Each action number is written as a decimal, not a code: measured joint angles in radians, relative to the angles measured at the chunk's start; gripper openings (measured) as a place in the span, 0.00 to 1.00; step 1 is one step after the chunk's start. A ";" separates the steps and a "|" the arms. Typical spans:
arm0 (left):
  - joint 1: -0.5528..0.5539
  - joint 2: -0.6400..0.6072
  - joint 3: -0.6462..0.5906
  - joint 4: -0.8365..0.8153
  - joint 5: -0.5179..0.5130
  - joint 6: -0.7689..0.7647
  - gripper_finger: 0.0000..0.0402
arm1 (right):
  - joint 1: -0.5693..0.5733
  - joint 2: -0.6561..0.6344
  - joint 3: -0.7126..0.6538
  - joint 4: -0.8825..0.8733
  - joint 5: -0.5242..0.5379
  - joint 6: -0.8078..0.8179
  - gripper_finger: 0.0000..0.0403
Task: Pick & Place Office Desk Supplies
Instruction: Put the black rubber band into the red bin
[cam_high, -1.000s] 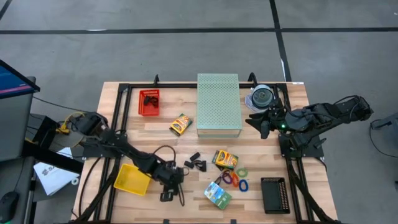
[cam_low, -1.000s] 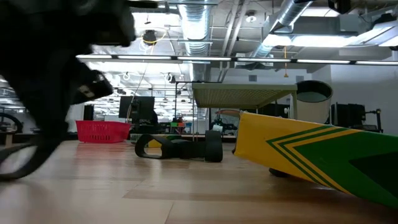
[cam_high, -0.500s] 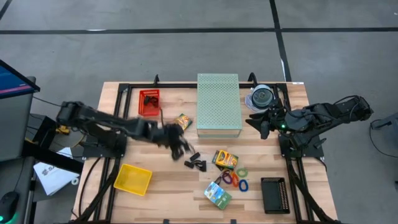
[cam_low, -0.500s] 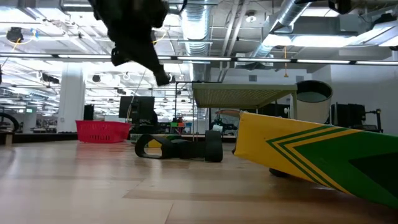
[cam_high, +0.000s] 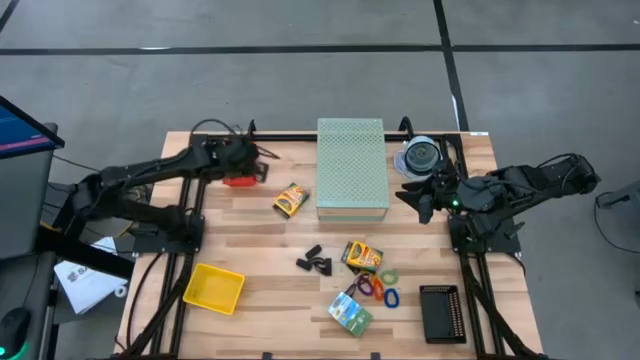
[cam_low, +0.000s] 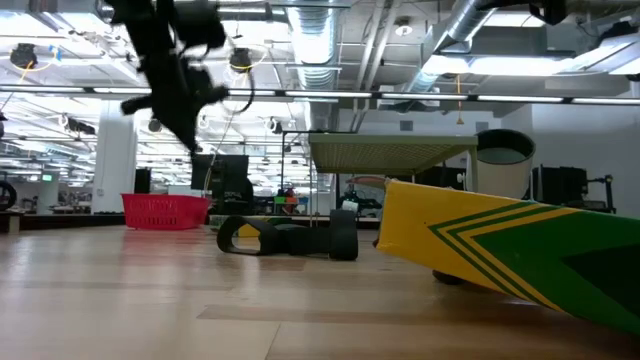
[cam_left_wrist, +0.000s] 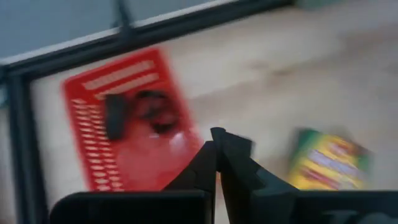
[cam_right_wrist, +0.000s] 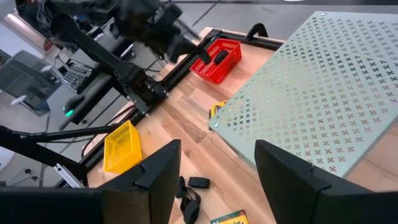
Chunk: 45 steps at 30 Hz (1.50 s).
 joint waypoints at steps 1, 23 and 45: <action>0.041 0.002 -0.015 -0.003 0.004 0.000 0.00 | 0.000 0.000 0.000 -0.001 0.000 0.000 0.50; 0.250 -0.004 -0.166 0.237 0.172 0.043 0.26 | -0.034 0.000 0.000 -0.017 0.003 0.016 0.50; 0.171 -0.296 -0.165 0.310 0.622 0.139 0.38 | -0.034 0.000 0.000 -0.018 0.000 0.026 0.50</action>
